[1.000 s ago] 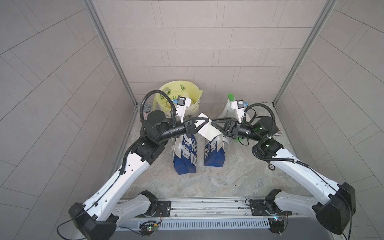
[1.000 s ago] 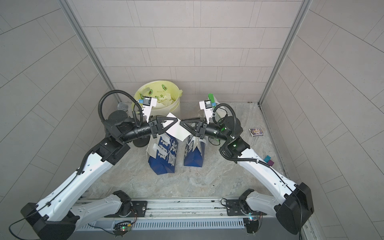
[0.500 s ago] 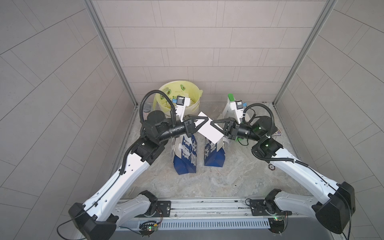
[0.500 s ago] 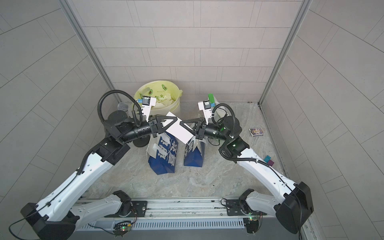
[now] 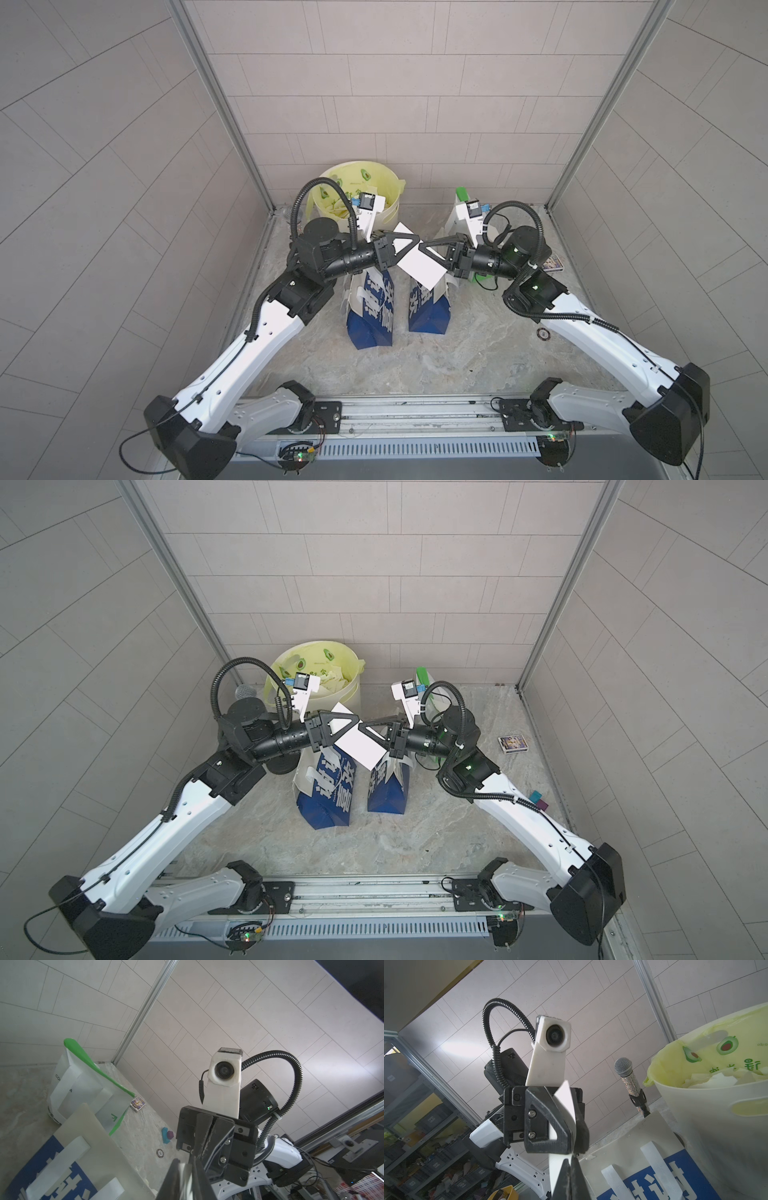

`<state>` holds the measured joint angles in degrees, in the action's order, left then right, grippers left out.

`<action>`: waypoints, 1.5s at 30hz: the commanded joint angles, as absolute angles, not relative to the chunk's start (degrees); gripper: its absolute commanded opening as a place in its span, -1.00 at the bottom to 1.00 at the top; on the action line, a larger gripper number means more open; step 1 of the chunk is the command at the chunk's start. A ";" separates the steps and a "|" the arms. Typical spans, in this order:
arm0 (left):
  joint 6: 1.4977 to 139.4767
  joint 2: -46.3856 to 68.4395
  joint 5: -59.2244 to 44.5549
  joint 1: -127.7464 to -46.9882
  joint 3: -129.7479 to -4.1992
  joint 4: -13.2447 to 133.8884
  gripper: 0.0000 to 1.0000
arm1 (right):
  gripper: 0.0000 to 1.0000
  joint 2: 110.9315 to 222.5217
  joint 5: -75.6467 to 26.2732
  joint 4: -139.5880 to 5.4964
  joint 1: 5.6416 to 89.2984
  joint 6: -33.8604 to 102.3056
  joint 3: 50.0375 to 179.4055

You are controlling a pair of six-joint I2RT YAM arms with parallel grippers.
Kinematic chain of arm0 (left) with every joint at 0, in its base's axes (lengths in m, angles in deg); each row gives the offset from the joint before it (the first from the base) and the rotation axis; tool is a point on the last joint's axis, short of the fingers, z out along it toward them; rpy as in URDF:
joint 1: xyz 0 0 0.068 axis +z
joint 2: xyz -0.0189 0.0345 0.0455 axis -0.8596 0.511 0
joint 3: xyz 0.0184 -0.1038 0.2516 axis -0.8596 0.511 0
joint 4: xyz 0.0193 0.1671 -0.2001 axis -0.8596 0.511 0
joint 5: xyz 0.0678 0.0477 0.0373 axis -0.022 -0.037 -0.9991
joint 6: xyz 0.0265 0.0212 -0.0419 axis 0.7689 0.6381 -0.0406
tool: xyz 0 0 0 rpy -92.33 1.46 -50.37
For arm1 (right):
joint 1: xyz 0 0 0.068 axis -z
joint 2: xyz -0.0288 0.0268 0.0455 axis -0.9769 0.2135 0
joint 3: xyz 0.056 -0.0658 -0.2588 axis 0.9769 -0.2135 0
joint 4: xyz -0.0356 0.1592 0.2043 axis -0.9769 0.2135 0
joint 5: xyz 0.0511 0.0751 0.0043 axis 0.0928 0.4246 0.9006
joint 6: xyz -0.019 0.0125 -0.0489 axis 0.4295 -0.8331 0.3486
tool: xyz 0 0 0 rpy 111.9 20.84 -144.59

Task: Shred takeout receipts and throw away
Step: Shred the takeout receipt, then place the takeout receipt in the trash bin.

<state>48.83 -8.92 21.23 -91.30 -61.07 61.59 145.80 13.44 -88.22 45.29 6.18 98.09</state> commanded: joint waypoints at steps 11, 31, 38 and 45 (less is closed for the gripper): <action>49.11 -3.91 5.23 -91.44 -71.70 83.16 -1.00 | -1.00 141.12 -13.64 -56.77 35.01 51.45 108.58; 71.73 11.60 -21.34 -87.39 -95.32 92.64 -1.00 | -1.00 135.04 -20.24 -71.42 34.60 44.31 100.02; 78.12 25.41 -27.09 -83.06 -106.54 91.32 -0.93 | -1.00 133.72 -22.03 -70.45 34.67 43.30 99.25; 79.41 35.06 -32.15 -82.21 -112.65 88.64 -0.47 | -1.00 133.03 -21.39 -66.84 34.65 43.16 100.12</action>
<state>76.75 33.75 -28.91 -82.14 -109.24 90.85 133.96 -21.33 -68.71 34.60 43.31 99.64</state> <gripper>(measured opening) 0.251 0.047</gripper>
